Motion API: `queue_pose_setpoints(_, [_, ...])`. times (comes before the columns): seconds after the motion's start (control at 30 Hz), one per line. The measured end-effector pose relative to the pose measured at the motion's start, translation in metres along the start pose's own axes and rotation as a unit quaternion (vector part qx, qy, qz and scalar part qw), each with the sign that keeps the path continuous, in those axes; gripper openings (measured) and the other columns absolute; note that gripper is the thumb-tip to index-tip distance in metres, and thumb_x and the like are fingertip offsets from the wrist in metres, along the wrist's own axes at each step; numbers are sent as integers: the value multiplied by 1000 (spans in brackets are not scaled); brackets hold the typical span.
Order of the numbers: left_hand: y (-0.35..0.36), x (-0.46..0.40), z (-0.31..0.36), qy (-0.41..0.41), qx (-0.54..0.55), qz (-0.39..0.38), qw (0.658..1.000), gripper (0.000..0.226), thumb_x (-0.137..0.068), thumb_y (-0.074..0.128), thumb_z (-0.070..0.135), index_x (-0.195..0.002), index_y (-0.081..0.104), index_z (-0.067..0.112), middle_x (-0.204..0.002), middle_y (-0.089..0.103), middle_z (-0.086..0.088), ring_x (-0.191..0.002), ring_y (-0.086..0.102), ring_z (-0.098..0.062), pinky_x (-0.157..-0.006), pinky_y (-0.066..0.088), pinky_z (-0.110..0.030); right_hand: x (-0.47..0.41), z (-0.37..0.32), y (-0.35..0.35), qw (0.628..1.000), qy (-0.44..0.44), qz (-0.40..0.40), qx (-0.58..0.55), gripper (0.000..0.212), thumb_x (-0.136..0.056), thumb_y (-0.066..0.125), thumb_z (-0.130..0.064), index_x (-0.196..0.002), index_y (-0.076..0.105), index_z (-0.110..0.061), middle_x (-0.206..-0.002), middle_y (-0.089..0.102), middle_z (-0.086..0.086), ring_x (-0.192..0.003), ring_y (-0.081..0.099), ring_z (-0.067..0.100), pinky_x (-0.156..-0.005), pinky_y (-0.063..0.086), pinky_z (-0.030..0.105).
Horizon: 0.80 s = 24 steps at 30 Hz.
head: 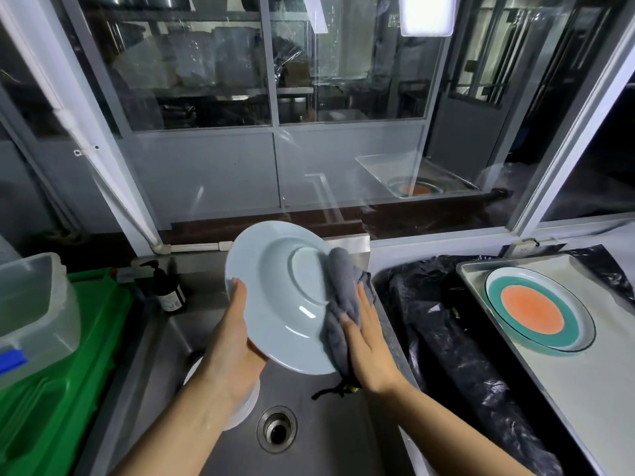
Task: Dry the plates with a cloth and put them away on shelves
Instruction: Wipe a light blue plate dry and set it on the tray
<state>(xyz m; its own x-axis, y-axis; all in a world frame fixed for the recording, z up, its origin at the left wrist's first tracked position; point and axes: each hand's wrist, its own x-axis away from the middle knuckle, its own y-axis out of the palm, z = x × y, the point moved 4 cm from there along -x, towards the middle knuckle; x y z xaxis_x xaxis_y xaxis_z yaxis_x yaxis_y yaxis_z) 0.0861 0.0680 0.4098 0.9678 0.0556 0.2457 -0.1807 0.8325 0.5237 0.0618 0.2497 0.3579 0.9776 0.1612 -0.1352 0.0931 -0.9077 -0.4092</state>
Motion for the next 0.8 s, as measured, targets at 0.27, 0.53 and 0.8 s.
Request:
queue_pose_setpoints(0.27, [-8, 10, 12, -15, 6, -42, 999, 46, -99, 33, 51, -116, 70, 28, -116, 71, -1, -101, 70, -17, -86, 48, -42, -18, 5, -33, 971, 112, 30, -211, 53, -96, 47, -46, -146, 36, -31, -141, 45, -16, -130, 43, 4, -107, 32, 21])
queue_pose_setpoints(0.53, [-21, -8, -2, -47, 12, -22, 999, 50, -97, 33, 55, -115, 70, 27, -118, 71, -4, -101, 70, -19, -82, 54, -40, -30, -12, -57, 936, 176, 42, -302, 30, -91, 66, -27, -104, 68, 1, -91, 74, 15, -79, 72, 23, -68, 56, 31])
queue_pose_setpoints(0.8, [-58, -50, -56, -166, -195, 117, 960, 48, -94, 50, 53, -123, 58, 16, -96, 66, -5, -78, 62, -22, -72, 51, -34, -27, -35, -60, 987, -4, 133, -95, 19, -83, 76, -22, -99, 67, -17, -90, 74, -3, -88, 69, 13, -83, 55, 34])
